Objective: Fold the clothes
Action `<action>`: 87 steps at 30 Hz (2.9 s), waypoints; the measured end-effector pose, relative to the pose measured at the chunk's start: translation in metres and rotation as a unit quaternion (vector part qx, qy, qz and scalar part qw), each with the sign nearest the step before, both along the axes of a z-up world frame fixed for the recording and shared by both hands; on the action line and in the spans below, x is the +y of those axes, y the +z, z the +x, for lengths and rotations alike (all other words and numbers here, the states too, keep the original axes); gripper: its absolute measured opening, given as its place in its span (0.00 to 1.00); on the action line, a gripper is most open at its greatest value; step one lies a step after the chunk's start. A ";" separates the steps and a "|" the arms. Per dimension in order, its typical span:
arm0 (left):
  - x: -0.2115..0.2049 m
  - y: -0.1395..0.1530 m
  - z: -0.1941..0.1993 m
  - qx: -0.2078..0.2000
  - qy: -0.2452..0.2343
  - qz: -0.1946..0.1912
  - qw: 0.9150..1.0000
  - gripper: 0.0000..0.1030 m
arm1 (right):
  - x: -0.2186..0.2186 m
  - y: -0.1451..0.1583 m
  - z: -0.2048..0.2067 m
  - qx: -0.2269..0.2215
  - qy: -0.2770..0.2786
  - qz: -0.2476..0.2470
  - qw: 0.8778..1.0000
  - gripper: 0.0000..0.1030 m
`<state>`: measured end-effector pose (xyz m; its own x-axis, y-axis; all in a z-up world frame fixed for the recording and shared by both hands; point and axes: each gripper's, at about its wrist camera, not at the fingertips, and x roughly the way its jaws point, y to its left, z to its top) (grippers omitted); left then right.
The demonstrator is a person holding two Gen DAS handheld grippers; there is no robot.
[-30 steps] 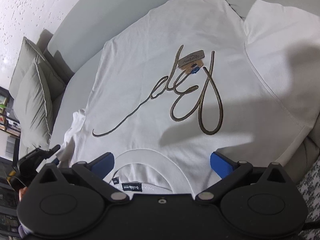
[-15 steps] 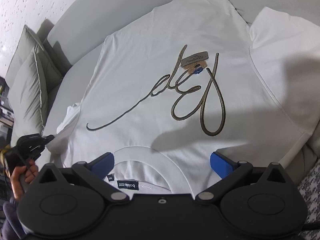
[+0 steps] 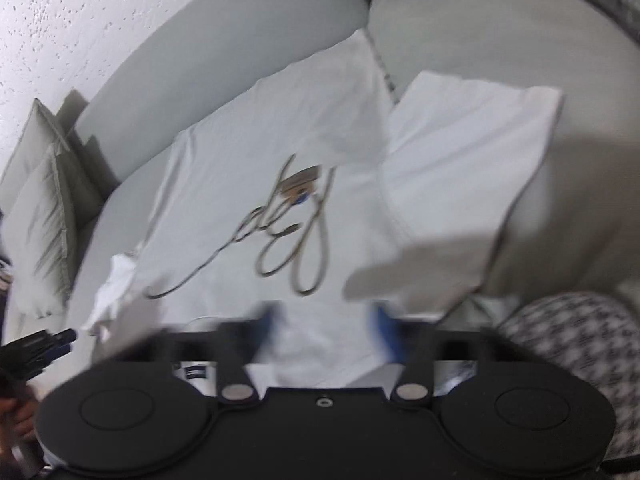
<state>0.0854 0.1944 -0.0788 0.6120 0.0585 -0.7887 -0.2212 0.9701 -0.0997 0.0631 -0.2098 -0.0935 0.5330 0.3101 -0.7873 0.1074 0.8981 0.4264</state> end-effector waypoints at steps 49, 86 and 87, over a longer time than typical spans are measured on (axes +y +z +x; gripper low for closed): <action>-0.100 -0.004 0.183 -0.078 -0.145 0.064 0.984 0.16 | -0.017 -0.008 0.204 -0.093 0.008 0.000 0.996 0.18; -0.124 -0.055 0.376 -0.106 -0.112 0.115 0.981 0.29 | 0.013 -0.066 0.333 -0.179 -0.001 -0.042 0.983 0.14; -0.133 -0.062 0.382 -0.109 -0.110 0.145 0.977 0.29 | 0.021 -0.072 0.337 -0.185 0.012 -0.055 0.981 0.14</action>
<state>0.4672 0.0616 -0.1412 0.7867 0.1088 -0.6077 -0.0092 0.9863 0.1647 0.4005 -0.1890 -0.1652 0.7823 0.2504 -0.5703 -0.0590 0.9413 0.3324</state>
